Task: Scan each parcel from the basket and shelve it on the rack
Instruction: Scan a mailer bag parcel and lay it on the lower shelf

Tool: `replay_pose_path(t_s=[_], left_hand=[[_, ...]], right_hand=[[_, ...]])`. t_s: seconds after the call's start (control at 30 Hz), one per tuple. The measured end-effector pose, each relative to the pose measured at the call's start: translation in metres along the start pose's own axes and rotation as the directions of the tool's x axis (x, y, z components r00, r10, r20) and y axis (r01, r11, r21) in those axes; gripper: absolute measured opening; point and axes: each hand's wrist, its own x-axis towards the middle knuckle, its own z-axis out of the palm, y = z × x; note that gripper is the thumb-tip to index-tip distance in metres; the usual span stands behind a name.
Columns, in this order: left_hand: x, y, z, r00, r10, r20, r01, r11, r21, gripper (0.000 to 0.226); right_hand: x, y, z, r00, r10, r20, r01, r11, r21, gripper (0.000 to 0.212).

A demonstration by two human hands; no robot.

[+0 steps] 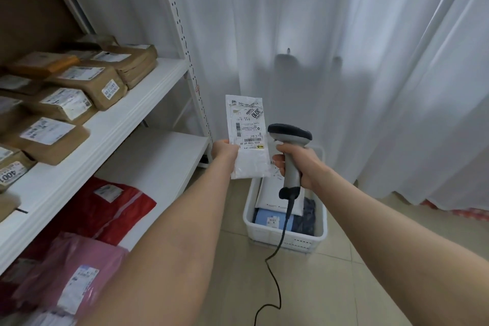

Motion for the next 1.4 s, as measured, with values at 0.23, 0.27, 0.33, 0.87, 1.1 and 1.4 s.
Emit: replay_pose_path(t_s=[0.23,0.27,0.33,0.87,1.1,1.4], left_hand=[[-0.007,-0.024,-0.048,0.987,-0.098,0.125,0.122,0.970,-0.209,0.030],[-0.008,-0.029,-0.055,0.984,-0.111,0.140,0.142,0.962,-0.234,0.030],[-0.010,-0.037,-0.069,0.983,-0.118,0.138,0.151,0.954,-0.260,0.029],[0.015,-0.133,-0.201,0.993,-0.049,-0.106,0.104,0.790,0.604,0.033],[0.012,-0.123,-0.211,0.986,0.120,-0.116,0.028,0.569,0.822,0.032],[0.019,-0.122,-0.208,0.925,0.009,-0.381,0.212,0.819,0.533,0.057]], right_hand=[[0.014,0.025,0.040,0.997,0.052,-0.064,-0.046,0.994,0.097,0.010],[0.016,0.029,0.047,0.996,0.062,-0.064,-0.055,0.994,0.098,0.010],[0.019,0.039,0.062,0.994,0.079,-0.072,-0.072,0.993,0.096,0.009],[0.050,0.118,0.158,0.987,0.136,-0.089,-0.144,0.985,-0.092,0.028],[0.046,0.128,0.167,0.986,0.169,-0.008,-0.166,0.952,-0.256,0.026],[0.042,0.123,0.154,0.967,0.247,-0.057,-0.252,0.963,-0.098,0.027]])
